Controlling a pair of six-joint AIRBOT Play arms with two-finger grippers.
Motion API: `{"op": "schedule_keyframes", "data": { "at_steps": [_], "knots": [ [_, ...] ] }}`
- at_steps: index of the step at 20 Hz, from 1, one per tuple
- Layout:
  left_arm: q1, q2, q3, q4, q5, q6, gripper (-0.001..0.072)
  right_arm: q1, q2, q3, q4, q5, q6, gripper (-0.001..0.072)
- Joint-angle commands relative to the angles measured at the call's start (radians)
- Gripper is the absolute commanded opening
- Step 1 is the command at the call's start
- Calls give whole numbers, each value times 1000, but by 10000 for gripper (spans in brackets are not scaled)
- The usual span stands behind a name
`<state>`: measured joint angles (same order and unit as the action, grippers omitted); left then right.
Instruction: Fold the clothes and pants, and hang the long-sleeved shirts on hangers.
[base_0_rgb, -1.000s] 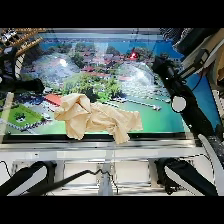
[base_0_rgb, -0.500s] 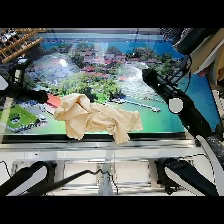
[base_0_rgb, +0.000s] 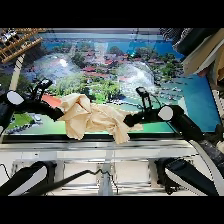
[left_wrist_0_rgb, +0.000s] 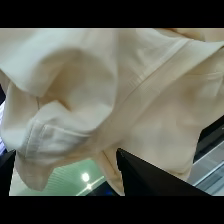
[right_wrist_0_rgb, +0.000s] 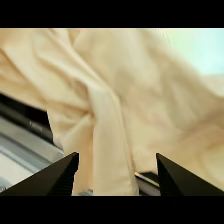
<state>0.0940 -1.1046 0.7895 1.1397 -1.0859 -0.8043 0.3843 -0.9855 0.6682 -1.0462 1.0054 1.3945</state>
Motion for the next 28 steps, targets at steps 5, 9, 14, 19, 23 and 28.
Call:
{"op": "schedule_keyframes", "data": {
  "at_steps": [5,9,14,19,23,28],
  "knots": [
    [0,-21,-42,-42,157,80,695,42,-71,-70,69,153,-117,566],
    [0,-49,-43,-41,167,80,560,18,-167,-70,103,163,-167,564],
    [0,-52,-43,-42,167,80,117,-80,-196,-70,180,159,-289,499],
    [0,-51,-42,-45,166,80,11,-72,-320,-69,261,127,-368,347],
    [15,4,77,-63,71,80,8,-91,-227,58,76,291,-254,19],
    [195,94,584,-359,-95,-17,8,-90,89,644,-415,591,6,19]
  ]
}}
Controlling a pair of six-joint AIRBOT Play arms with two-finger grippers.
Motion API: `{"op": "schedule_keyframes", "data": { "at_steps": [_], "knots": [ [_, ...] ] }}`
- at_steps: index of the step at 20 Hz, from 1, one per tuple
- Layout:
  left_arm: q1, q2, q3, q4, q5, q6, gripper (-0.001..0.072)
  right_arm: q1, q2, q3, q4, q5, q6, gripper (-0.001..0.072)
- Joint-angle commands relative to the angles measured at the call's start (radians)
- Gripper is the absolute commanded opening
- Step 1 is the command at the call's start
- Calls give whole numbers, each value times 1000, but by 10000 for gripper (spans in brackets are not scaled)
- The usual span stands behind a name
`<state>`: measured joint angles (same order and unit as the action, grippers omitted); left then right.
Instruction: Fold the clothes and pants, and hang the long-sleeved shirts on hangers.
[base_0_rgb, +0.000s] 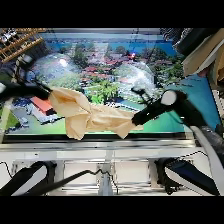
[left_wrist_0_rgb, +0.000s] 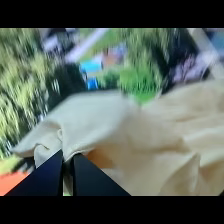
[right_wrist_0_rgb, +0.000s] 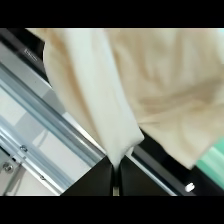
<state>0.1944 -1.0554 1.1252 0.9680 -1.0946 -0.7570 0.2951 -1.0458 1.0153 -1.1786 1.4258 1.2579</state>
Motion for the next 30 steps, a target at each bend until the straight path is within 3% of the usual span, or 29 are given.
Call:
{"op": "schedule_keyframes", "data": {
  "at_steps": [1,4,6,8,11,14,17,19,22,27,28,29,30],
  "knots": [
    [159,66,357,-310,-89,-94,8,-1,198,435,-321,175,164,18],
    [381,140,613,-641,-89,-161,8,-1,291,761,-302,90,170,18],
    [555,204,711,-785,-88,-164,9,-1,320,911,-248,3,155,18],
    [716,265,742,-866,-87,-163,8,-1,325,1003,-200,-82,99,18],
    [776,266,741,-876,-59,-155,8,-2,299,1017,-250,-229,81,18],
    [724,108,740,-880,-34,-89,8,-2,170,1016,-406,-259,81,18],
    [473,-170,740,-850,-77,-88,9,-20,-55,1015,-494,-262,84,18],
    [307,-356,740,-722,-105,-92,9,-76,-230,1015,-468,-266,108,19],
    [189,-565,740,-539,-71,-102,9,-168,-484,1015,-430,-327,137,19],
    [135,-779,740,-445,179,-111,9,-200,-842,1015,-307,-639,114,20],
    [130,-808,740,-444,219,-111,9,-200,-892,1015,-290,-698,118,81],
    [129,-829,740,-444,257,-111,46,-200,-933,1015,-288,-754,149,349],
    [130,-841,740,-440,285,-113,246,-211,-956,1015,-299,-762,200,572]
  ]
}}
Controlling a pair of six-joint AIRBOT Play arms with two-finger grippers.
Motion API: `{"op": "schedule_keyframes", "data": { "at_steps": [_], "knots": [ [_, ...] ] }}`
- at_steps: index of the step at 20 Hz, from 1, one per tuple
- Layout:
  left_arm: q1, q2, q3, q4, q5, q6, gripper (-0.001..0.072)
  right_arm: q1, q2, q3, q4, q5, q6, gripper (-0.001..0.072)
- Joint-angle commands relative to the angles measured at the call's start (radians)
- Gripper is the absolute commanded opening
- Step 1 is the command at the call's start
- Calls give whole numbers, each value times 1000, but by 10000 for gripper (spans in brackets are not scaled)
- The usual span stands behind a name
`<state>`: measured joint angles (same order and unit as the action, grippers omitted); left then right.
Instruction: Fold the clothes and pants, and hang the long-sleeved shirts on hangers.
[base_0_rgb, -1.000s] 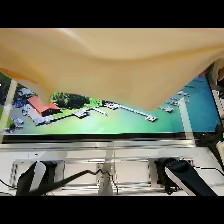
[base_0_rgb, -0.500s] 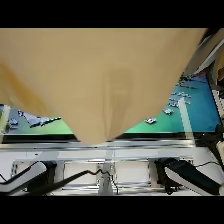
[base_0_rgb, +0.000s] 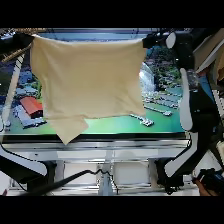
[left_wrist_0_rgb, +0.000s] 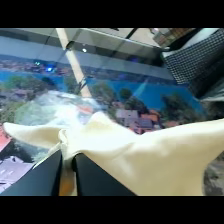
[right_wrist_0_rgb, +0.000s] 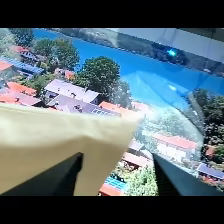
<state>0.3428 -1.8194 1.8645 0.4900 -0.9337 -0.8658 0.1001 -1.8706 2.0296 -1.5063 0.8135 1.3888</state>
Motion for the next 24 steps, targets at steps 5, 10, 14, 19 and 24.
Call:
{"op": "schedule_keyframes", "data": {
  "at_steps": [5,10,14,19,24],
  "knots": [
    [141,0,13,745,-354,-528,416,-229,-78,-31,168,448,121,494],
    [245,279,-481,676,-595,-517,401,-464,83,-437,620,796,-100,504],
    [208,626,-1050,652,-362,-476,648,-484,122,-655,680,734,-233,503],
    [195,730,-1321,512,-163,-415,647,-390,75,-698,670,680,-303,502],
    [140,712,-1330,466,-65,-401,633,-370,31,-699,668,660,-336,499]
  ]
}}
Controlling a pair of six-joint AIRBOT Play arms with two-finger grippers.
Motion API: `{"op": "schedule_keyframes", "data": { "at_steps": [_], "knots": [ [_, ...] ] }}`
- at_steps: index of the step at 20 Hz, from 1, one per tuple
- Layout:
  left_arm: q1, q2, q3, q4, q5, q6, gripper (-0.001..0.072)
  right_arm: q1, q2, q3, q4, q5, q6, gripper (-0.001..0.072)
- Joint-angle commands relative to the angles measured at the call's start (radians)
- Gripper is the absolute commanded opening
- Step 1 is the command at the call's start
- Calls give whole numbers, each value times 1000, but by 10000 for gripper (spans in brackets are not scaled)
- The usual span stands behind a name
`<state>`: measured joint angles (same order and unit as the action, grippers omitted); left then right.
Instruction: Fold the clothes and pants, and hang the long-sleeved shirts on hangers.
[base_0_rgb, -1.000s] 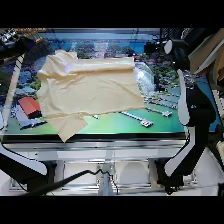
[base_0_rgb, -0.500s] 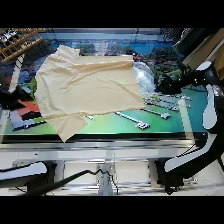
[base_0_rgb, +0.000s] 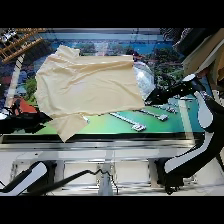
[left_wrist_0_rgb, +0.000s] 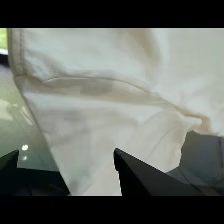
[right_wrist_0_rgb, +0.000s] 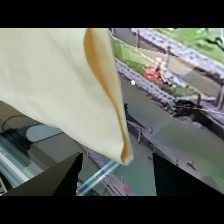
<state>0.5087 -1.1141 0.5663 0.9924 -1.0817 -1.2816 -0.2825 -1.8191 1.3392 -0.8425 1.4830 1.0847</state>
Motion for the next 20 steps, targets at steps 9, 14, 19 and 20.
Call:
{"op": "schedule_keyframes", "data": {
  "at_steps": [9,14,19,20],
  "knots": [
    [-42,-105,-32,-37,140,8,180,90,-54,-9,-3,27,-66,230],
    [8,-42,42,-185,-2,177,8,87,19,34,7,33,-37,19],
    [178,108,397,-869,-347,343,5,108,364,242,113,174,26,20],
    [221,142,476,-1072,-377,348,5,109,450,300,117,174,46,20]
  ]
}}
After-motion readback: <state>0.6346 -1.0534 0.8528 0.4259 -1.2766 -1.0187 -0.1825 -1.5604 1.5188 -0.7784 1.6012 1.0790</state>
